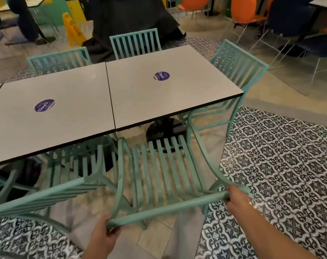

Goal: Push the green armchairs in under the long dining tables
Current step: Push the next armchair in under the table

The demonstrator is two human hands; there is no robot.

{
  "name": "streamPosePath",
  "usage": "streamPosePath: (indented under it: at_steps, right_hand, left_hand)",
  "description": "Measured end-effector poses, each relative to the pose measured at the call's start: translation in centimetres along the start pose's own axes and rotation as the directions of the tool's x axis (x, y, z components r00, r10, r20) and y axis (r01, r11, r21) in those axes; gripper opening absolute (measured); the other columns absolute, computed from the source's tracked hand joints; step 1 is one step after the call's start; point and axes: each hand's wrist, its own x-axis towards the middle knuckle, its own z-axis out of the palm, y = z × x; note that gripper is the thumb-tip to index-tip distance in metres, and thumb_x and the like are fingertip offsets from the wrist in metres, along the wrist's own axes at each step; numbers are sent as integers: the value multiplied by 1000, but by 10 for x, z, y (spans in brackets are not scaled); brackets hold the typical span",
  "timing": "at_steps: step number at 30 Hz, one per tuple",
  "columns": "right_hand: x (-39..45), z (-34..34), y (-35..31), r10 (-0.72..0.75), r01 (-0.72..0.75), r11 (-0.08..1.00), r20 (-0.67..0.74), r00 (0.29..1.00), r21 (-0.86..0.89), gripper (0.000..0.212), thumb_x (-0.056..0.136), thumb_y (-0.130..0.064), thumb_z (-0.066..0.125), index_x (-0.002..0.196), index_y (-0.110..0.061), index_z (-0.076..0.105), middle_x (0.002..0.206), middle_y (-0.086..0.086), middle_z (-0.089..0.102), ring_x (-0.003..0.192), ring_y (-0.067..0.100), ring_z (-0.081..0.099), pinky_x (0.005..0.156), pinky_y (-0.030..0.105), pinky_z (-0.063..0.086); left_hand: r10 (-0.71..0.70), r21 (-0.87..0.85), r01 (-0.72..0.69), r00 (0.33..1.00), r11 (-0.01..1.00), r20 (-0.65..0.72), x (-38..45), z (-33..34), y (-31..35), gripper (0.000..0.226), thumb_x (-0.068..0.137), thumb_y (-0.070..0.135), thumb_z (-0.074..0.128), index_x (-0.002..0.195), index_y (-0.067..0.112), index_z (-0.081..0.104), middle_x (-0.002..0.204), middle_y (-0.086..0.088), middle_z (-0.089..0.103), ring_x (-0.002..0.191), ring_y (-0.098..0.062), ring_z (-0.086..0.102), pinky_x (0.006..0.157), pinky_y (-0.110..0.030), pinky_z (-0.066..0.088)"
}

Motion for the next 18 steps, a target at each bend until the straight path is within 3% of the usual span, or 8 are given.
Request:
streamPosePath:
  at_steps: [3,5,11,14,18]
  right_hand:
    - [1,12,-4,2,-2,1000,16,1000,-11,30,92,-4,57,121,4,51,117,20,55,79,23,56,81,35,53]
    - [4,19,-7,-8,9,1000,15,1000,-18,35,91,-4,58,124,5,49,117,20,54,80,24,56,75,35,52]
    - [11,37,-17,6,-6,999,8,1000,-38,39,88,-1,61,125,2,51,124,21,55,102,32,58,80,39,54]
    - [16,48,-23,-11,12,1000,24,1000,-18,40,89,2,58,127,5,48,127,22,53,97,31,55,82,40,51]
    - [20,61,-29,-18,18,1000,9,1000,-8,41,88,4,57,127,6,47,129,24,52,92,30,55,80,40,50]
  left_hand:
    - [12,-23,-12,1000,1000,-5,4,2,4,7,95,11,53,97,5,56,122,-16,51,87,-33,55,96,-49,44]
    - [9,-51,-10,1000,999,-13,7,4,5,11,95,11,52,103,3,56,121,-17,52,87,-34,55,98,-51,44]
    - [-1,-47,1,1000,999,2,12,15,12,12,97,11,49,89,3,53,119,-17,52,81,-33,53,103,-50,42]
    - [24,-40,-25,1000,999,-10,16,22,18,12,96,11,51,102,1,55,113,-19,55,83,-34,55,101,-51,44]
    - [50,-35,-52,998,998,-37,21,31,27,26,96,12,51,121,5,50,121,-21,52,84,-35,55,92,-51,47]
